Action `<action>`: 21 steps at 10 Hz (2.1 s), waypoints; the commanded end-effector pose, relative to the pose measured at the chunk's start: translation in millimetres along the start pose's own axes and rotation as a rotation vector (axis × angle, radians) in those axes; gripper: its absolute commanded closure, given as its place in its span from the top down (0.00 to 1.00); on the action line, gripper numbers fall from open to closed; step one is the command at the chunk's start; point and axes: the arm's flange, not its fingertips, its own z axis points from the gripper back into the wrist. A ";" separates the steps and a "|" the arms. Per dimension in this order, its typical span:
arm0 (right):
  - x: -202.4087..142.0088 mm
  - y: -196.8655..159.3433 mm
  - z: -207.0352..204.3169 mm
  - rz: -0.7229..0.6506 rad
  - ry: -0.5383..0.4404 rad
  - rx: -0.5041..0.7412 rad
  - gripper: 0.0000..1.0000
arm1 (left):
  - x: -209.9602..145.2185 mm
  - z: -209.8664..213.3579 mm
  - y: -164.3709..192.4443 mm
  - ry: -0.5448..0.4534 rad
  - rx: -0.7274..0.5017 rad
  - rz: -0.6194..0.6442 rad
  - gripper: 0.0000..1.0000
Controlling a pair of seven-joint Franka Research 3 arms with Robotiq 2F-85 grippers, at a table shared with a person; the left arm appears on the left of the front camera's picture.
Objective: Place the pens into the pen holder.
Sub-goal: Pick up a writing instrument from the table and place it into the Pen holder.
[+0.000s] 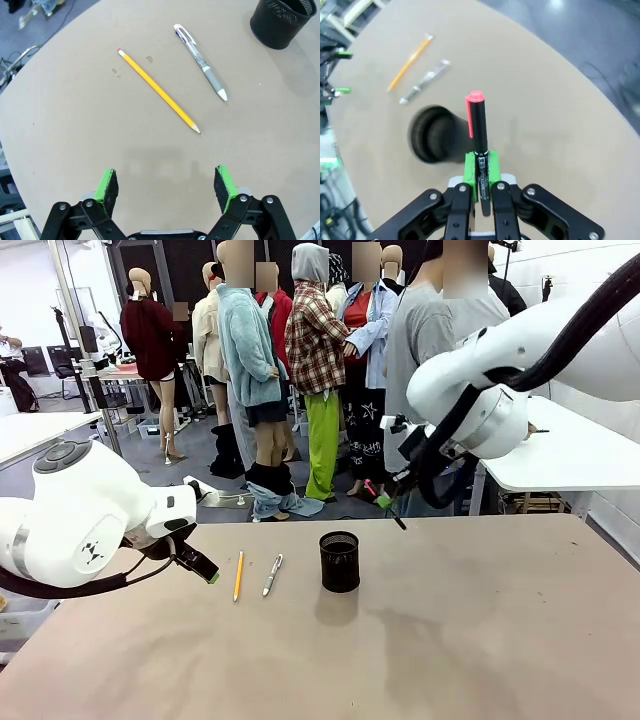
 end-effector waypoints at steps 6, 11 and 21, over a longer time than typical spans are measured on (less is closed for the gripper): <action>1.5 19.9 -32.5 0.163 -0.290 0.240 0.00 | -0.2 0.7 1.6 -0.002 0.000 0.004 1.00; -3.9 11.0 -82.0 0.187 -0.296 0.278 0.00 | -0.2 0.7 1.6 -0.002 0.000 0.004 1.00; -33.1 3.0 -112.5 0.203 -0.262 0.359 0.05 | -0.2 0.7 1.6 -0.002 0.000 0.004 1.00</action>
